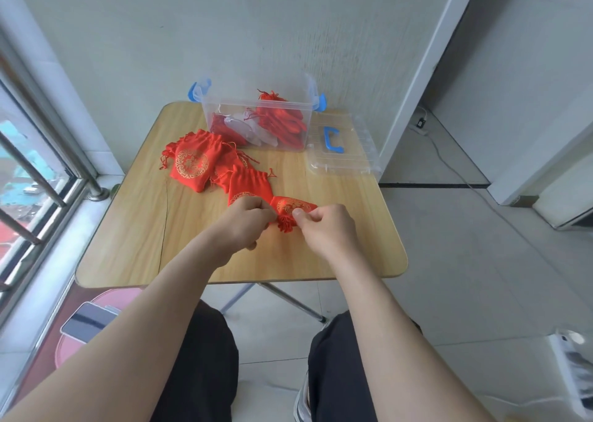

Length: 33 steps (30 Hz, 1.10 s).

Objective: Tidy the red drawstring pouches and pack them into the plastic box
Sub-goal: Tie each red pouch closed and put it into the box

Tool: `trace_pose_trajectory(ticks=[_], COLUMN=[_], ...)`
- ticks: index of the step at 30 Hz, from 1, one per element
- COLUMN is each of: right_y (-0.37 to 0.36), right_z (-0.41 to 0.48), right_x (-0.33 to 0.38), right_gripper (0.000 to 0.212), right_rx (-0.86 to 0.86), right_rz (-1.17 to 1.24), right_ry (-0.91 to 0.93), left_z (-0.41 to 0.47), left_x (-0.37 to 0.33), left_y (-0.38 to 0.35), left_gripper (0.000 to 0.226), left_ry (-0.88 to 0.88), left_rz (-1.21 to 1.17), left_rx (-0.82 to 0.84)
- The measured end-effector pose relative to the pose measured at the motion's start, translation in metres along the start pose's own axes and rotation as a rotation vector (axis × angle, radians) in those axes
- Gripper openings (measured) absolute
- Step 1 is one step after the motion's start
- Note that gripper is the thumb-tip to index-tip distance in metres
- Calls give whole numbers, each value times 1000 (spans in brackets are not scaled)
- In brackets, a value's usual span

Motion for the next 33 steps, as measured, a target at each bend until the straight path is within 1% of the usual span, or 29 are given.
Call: trace_pose_trajectory(ticks=[4,8,11,14,16,18,20,23,28,31,33], right_y=[0,0,-2,-6,-8,-11,-10,-4,-4,-7,-8], right_z=[-10,-13,-13,-11,-10,-9,-6,-2,0,0,1], right_x=[0,-1,-1,3,2,-1,-3,-1,7,14,15], right_gripper=[49,44,48,40,37,37,31,24,23,25,26], right_rx=[-6,-20,-9,19,46,66,23,-65,-68,-36,-29], right_rz=[30,73,94,109,120,174,250,267,134,82,75], right_ry=[4,-5,-23,2,2,-22,-38,24,152,195,203], left_z=[-8,-15,-18,-22,-23,-24,-25,-25,-20,-18,-17], left_x=[9,10,7,3,3,4,5,6,8,10,11], left_y=[-2,1,6,10,11,8,4,6,16,16,14], left_gripper=[14,14,14,17,19,18,18,20,22,27,19], left_ry=[10,-50,-103,-156,-162,-158,-167,-170,-144,-115,-75], left_rz=[-38,-56,-72,-146,-200,-184,-134,-115,-239,-400,-529], left_rx=[-8,-17,-50,-74,-60,-25,-11,-88,-144,-74,14])
Point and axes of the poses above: each hand's wrist, its own z-axis towards the middle knuckle, its own y-axis out of the back of the hand, x = y × z, the point moved 7 cm from there along z, towards the middle knuckle, and after that the axes turned 13 degrees about y, right-handed, at the moved point
